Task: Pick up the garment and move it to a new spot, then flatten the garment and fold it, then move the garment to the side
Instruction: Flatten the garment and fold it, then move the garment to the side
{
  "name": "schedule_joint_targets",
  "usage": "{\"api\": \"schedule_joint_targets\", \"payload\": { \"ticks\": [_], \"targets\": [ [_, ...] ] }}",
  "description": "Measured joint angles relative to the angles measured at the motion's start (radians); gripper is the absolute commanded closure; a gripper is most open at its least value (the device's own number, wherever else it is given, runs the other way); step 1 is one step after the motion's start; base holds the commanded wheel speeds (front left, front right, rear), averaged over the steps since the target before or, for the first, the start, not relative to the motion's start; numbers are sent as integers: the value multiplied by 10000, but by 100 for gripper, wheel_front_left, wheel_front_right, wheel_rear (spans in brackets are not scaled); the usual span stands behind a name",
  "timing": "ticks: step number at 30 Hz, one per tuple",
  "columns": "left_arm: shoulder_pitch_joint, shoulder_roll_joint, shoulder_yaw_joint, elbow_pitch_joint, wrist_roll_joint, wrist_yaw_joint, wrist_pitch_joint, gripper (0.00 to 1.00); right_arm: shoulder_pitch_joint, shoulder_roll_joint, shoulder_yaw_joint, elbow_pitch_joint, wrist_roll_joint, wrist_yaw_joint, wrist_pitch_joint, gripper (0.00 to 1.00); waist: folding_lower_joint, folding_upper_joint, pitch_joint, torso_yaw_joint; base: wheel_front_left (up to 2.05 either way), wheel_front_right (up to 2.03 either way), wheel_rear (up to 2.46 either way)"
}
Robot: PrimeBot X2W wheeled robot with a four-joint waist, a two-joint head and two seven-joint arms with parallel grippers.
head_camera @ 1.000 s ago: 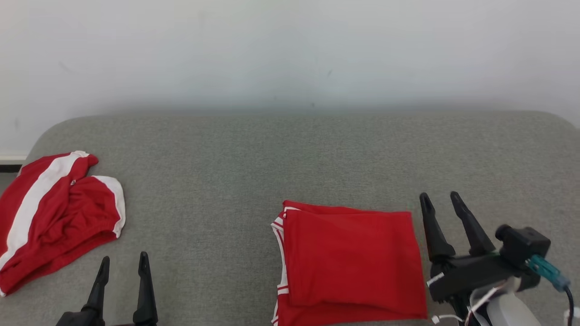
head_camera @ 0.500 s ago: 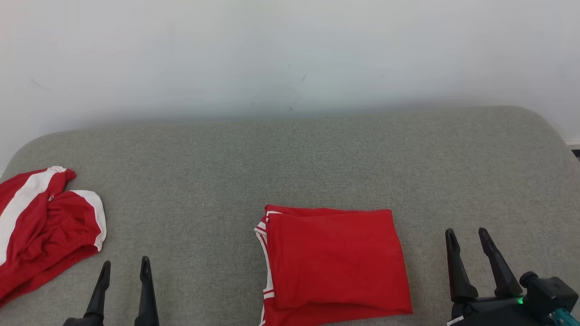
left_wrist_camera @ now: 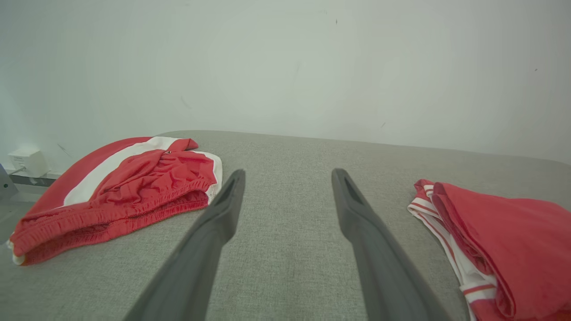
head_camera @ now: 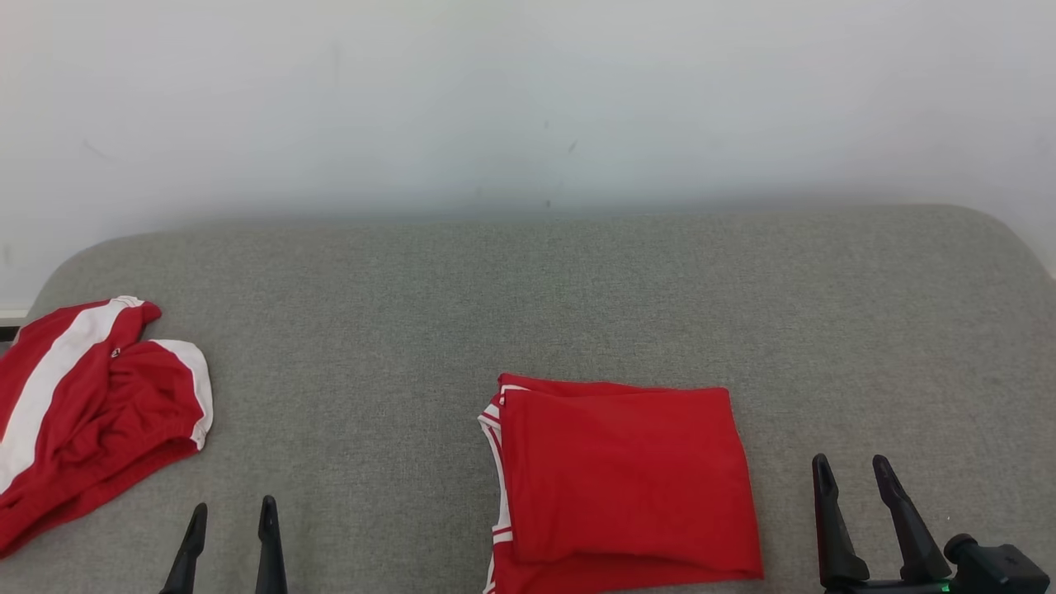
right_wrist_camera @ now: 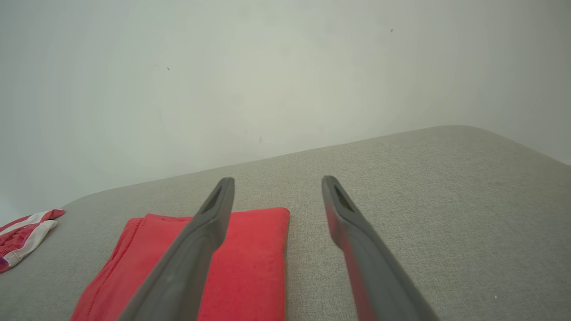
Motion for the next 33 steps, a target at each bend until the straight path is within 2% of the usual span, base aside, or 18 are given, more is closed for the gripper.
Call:
{"api": "schedule_joint_targets", "payload": {
  "ticks": [13,33],
  "targets": [
    [195,255,-171,-466,-453,-73,412,0,119,73,-63,-33,-123,0,92,0,0,0,-30,162,0,0,0],
    [275,368,-336,-458,-466,113,426,0,102,52,-17,67,-368,0,339,0,0,0,-56,178,0,0,0]
  ]
}}
